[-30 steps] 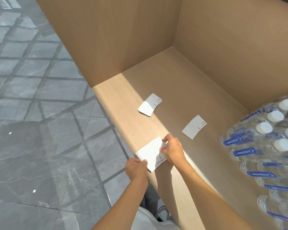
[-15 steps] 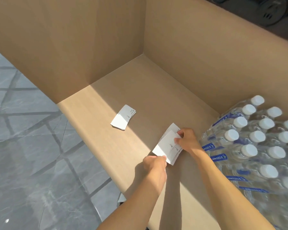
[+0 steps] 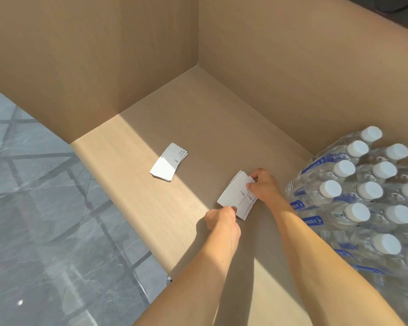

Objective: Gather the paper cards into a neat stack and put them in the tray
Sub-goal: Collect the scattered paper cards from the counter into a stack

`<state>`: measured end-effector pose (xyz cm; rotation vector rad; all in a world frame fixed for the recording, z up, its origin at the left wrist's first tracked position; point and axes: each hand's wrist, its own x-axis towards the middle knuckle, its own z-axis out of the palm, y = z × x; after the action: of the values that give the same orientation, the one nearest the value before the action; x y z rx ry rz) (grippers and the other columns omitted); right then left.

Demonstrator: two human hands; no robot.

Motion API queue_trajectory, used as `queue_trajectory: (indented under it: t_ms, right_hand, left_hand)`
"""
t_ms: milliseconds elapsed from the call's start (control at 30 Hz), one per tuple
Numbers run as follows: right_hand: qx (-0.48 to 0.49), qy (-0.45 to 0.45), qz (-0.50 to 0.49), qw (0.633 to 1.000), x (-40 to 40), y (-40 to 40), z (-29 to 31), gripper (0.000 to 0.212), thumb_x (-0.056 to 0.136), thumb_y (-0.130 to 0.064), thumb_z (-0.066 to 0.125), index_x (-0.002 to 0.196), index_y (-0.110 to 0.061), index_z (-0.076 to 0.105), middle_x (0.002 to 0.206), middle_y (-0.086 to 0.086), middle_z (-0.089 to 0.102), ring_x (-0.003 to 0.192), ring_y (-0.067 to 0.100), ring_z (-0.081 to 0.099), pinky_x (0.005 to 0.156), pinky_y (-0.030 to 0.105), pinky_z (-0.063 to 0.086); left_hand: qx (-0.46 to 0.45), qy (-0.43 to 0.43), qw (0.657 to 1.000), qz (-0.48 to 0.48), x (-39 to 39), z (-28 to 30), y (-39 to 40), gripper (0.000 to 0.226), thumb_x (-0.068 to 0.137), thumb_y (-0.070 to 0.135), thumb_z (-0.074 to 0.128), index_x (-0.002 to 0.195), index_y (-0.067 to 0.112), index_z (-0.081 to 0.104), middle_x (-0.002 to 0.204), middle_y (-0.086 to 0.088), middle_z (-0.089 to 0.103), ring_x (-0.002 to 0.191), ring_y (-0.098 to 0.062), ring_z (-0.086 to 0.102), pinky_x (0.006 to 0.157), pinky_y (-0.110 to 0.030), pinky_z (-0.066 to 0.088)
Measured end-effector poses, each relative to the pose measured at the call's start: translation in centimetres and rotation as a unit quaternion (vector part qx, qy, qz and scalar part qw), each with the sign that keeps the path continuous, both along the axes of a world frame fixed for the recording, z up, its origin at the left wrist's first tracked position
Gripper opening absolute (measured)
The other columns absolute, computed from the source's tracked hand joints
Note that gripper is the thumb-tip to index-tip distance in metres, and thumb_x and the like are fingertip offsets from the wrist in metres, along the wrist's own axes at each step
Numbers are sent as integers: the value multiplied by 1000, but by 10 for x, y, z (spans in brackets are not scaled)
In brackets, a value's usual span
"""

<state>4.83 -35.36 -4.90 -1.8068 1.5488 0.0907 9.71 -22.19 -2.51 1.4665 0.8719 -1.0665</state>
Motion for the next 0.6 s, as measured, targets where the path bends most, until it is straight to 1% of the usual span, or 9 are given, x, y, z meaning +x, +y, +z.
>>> queue_trajectory:
  t_ms: [100, 167, 200, 267, 300, 367, 433, 533, 600]
  right_hand:
    - [16, -43, -18, 999, -7, 3, 3, 27, 86, -2, 66, 111, -8, 57, 110, 14, 65, 97, 29, 64, 76, 36, 54]
    - [32, -86, -34, 995, -14, 11, 8, 32, 86, -1, 68, 115, -7, 54, 107, 11, 63, 90, 25, 62, 65, 30, 50]
    - [40, -103, -43, 993, -17, 17, 12, 34, 87, -2, 69, 117, -7, 55, 105, 9, 64, 88, 24, 63, 65, 29, 49]
    - [55, -132, -69, 987, -26, 32, 18, 29, 88, -4, 70, 116, -7, 61, 94, 2, 67, 80, 17, 65, 65, 24, 49]
    - [65, -147, -86, 983, -31, 41, 21, 24, 89, -5, 71, 112, -7, 65, 87, -2, 67, 74, 13, 65, 61, 21, 47]
    - [90, -171, -122, 974, -44, 60, 25, 16, 89, -7, 72, 104, -9, 67, 83, -3, 67, 74, 13, 66, 58, 20, 47]
    - [107, -181, -150, 966, -57, 80, 28, 14, 89, -9, 72, 101, -9, 65, 89, 3, 70, 79, 19, 67, 61, 23, 48]
    - [122, -209, -201, 949, -80, 118, 29, 17, 91, -10, 70, 105, -4, 62, 95, 9, 72, 82, 24, 69, 69, 31, 54]
    - [110, -254, -245, 929, -94, 146, 31, 14, 92, -5, 67, 104, -6, 62, 100, 13, 75, 89, 28, 72, 78, 37, 56]
  left_hand:
    - [-12, -17, 1000, -20, 0, -5, 5, 24, 83, -22, 61, 92, 0, 56, 66, -8, 63, 85, -27, 63, 85, -34, 54]
    - [-26, -32, 998, -43, 2, -7, 11, 26, 82, -22, 63, 77, 2, 55, 72, -10, 65, 79, -25, 62, 72, -29, 51]
    - [-36, -40, 997, -60, 3, -6, 16, 29, 82, -21, 64, 72, 4, 53, 72, -11, 64, 72, -23, 60, 63, -26, 49]
    - [-56, -51, 992, -99, 6, -2, 30, 29, 83, -17, 68, 73, 6, 53, 71, -9, 61, 60, -20, 53, 48, -20, 46]
    - [-66, -57, 988, -125, 8, 0, 37, 25, 85, -14, 69, 76, 6, 57, 73, -8, 63, 59, -17, 55, 47, -19, 47]
    - [-94, -72, 976, -183, 13, 3, 53, 16, 87, -12, 67, 84, 4, 66, 81, -9, 72, 63, -15, 65, 49, -16, 52]
    - [-119, -89, 961, -235, 19, 2, 67, 14, 88, -12, 65, 95, -2, 71, 83, -9, 77, 69, -18, 70, 52, -18, 53]
    - [-128, -103, 932, -322, 24, 0, 78, 18, 88, -9, 66, 105, -3, 69, 83, -10, 81, 71, -23, 75, 64, -30, 60]
    - [-156, -96, 910, -373, 22, 0, 82, 20, 88, -5, 69, 107, 1, 69, 91, -13, 82, 82, -31, 80, 79, -44, 64]
